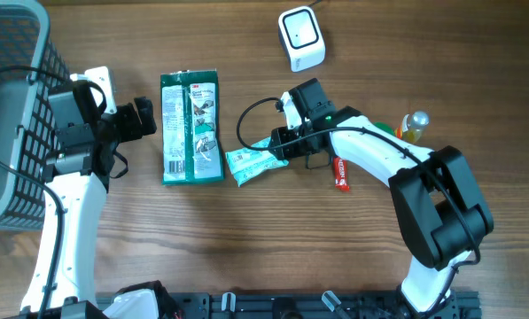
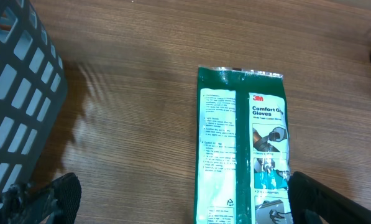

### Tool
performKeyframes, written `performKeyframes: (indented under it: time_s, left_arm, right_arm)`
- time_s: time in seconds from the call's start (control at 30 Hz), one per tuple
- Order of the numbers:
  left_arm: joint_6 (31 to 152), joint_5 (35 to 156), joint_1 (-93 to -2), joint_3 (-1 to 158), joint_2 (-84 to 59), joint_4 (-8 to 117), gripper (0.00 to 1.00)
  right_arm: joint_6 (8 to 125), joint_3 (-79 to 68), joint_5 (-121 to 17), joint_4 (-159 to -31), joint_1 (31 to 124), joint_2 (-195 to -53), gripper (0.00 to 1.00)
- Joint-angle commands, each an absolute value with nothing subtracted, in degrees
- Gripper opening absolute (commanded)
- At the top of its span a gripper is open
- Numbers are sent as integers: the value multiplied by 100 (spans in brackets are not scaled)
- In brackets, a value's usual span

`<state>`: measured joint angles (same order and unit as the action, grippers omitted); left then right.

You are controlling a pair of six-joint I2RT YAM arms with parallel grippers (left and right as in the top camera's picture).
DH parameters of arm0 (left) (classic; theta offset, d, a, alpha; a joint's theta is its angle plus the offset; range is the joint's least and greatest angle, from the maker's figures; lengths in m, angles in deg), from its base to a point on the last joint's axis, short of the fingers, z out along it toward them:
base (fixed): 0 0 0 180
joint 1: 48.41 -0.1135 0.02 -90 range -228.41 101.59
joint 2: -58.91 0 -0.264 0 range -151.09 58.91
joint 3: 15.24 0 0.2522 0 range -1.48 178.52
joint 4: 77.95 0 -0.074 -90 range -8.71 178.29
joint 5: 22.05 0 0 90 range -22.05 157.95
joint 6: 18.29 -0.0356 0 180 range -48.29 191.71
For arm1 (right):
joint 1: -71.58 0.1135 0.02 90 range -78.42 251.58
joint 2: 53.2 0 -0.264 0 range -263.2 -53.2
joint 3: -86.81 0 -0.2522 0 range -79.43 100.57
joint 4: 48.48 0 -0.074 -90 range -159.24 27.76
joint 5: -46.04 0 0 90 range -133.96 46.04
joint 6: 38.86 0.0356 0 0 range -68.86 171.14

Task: Scan the item barcode
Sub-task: 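Lift the wipes pack with the right gripper up to the scanner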

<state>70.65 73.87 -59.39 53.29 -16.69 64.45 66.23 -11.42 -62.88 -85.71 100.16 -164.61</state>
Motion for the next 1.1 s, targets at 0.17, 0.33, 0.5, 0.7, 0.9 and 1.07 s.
performKeyframes:
  time_s: [0.17, 0.33, 0.5, 0.7, 0.9, 1.07]
  left_arm:
    - [7022, 7411, -5966, 5372, -1686, 6461, 100]
    - [7022, 7411, -5966, 5372, -1686, 6459, 100]
    - [7022, 7411, -5966, 5372, -1686, 6459, 100]
    - [7022, 7411, -5966, 5372, -1686, 6459, 100]
    - [7022, 7411, -5966, 5372, -1686, 6459, 100]
    - [7022, 7411, -5966, 5372, -1686, 6459, 100]
  right_arm:
    - [6617, -1580, -6470, -8311, 10064, -16446, 49]
    - [6632, -1783, -6784, -7948, 10064, -16435, 42]
    - [6824, -1752, -7396, -7740, 10046, -16431, 42]
    - [6827, -1846, -6876, -7878, 10064, -16437, 46]
    - [6953, -2364, -6922, -7270, 10064, -16437, 40]
    - [6958, -2364, -6924, -7213, 10064, -16437, 42]
